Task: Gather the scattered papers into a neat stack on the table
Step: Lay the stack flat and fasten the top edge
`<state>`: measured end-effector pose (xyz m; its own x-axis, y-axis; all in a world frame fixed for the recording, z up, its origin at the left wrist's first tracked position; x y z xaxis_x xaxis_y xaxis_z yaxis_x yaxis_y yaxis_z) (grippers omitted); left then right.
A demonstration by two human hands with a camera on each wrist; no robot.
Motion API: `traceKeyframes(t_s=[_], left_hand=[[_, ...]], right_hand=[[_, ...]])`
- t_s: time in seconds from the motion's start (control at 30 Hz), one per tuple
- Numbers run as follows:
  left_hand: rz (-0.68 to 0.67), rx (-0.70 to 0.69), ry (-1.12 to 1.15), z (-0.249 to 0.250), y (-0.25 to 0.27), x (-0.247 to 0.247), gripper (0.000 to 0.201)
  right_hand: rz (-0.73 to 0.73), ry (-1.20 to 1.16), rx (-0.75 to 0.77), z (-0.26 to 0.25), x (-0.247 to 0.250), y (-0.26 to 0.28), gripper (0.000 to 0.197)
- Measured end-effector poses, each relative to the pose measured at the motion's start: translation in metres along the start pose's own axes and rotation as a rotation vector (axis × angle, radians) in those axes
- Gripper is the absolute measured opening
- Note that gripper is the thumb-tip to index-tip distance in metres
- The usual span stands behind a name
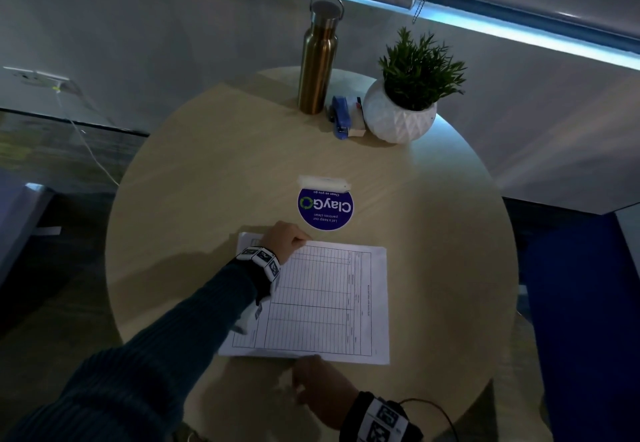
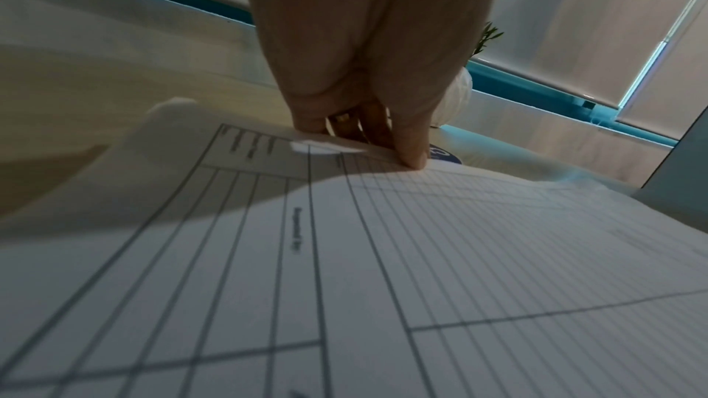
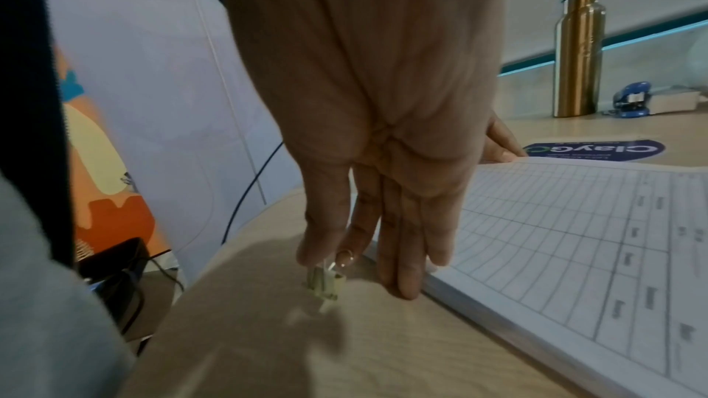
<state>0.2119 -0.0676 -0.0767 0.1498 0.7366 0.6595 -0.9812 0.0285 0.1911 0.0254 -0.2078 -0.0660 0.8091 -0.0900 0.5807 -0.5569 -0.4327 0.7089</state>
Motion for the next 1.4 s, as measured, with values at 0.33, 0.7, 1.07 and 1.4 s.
traceKeyframes(t_s=[0.33,0.7,1.07,1.4], left_hand=[[0.052,0.032,0.078,-0.005,0.002,0.003,0.018],[0.091,0.039,0.084,0.000,0.000,0.005,0.017],[0.114,0.044,0.069,0.002,0.000,0.005,0.015],[0.218,-0.086,0.237,0.013,0.009,0.009,0.010]], right_hand=[[-0.008,-0.272,0.185,-0.014,0.087,-0.021,0.025],[0.642,-0.270,0.095,0.012,0.200,-0.122,0.008],[0.647,-0.194,0.127,0.007,0.192,-0.132,0.006],[0.531,-0.151,0.095,0.009,0.201,-0.136,0.009]])
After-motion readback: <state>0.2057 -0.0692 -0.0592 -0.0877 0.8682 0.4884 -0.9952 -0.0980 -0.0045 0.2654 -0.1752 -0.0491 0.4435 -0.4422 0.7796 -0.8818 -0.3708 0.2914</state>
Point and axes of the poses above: each hand's wrist, its own y-axis away from the middle knuckle, its own x-axis out of the back of the hand, z = x × y, the point moved 6 cm from there along -y, towards the middle knuckle, and after that the axes turned 10 degrees about z, right-handed, at the moved point
